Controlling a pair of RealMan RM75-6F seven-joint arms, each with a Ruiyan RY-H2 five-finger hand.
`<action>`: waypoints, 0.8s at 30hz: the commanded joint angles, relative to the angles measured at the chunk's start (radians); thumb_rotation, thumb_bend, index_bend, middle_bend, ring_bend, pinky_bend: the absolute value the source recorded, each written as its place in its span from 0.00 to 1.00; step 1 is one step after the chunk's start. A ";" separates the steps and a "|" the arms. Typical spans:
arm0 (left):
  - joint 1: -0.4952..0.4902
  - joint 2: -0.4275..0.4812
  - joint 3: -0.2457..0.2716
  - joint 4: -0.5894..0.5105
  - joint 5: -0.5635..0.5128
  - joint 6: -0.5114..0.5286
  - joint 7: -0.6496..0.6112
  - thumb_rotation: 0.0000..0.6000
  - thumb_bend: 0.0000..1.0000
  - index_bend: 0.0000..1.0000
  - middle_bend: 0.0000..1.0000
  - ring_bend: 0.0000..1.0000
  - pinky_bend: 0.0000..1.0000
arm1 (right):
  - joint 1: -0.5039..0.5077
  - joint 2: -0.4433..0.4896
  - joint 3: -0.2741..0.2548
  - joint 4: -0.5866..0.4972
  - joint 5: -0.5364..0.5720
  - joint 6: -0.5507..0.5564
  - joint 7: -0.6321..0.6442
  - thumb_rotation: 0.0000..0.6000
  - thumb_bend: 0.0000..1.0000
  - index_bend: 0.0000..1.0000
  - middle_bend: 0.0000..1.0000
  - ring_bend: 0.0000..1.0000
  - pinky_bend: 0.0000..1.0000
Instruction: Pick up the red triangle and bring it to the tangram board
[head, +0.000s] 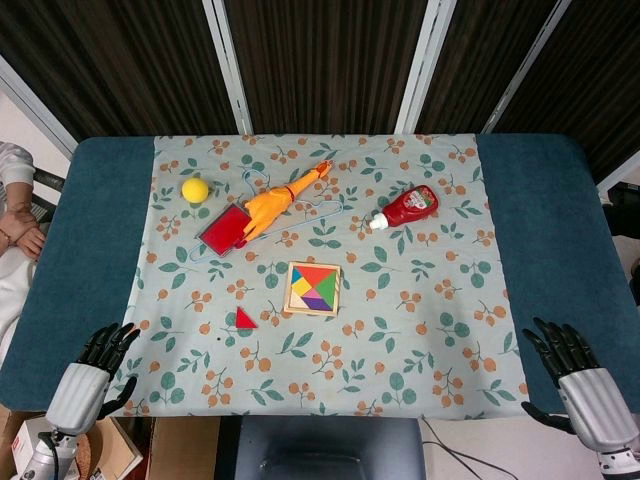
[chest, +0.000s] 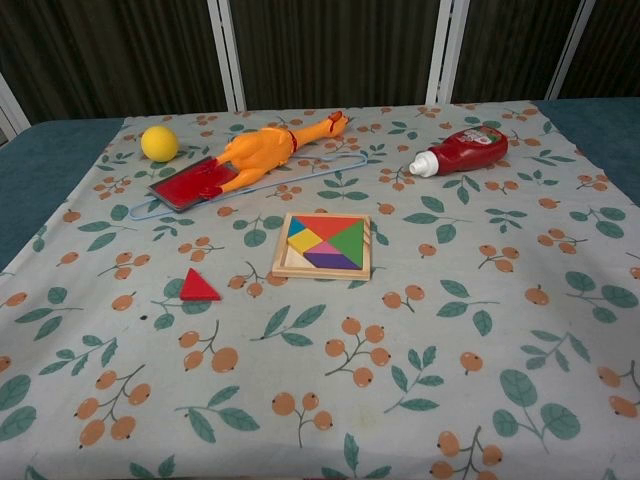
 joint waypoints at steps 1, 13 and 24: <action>-0.001 -0.005 -0.002 0.003 0.004 -0.008 0.000 1.00 0.40 0.00 0.05 0.03 0.11 | 0.002 -0.002 0.001 -0.003 -0.002 -0.001 0.000 1.00 0.20 0.00 0.00 0.00 0.00; -0.150 -0.108 -0.092 -0.107 0.024 -0.191 0.103 1.00 0.40 0.14 0.90 0.96 1.00 | 0.024 -0.014 0.002 -0.023 -0.006 -0.044 -0.025 1.00 0.20 0.00 0.00 0.00 0.00; -0.265 -0.240 -0.251 -0.239 -0.320 -0.475 0.358 1.00 0.40 0.26 1.00 1.00 1.00 | 0.047 -0.001 0.002 -0.027 -0.003 -0.071 0.020 1.00 0.20 0.00 0.00 0.00 0.00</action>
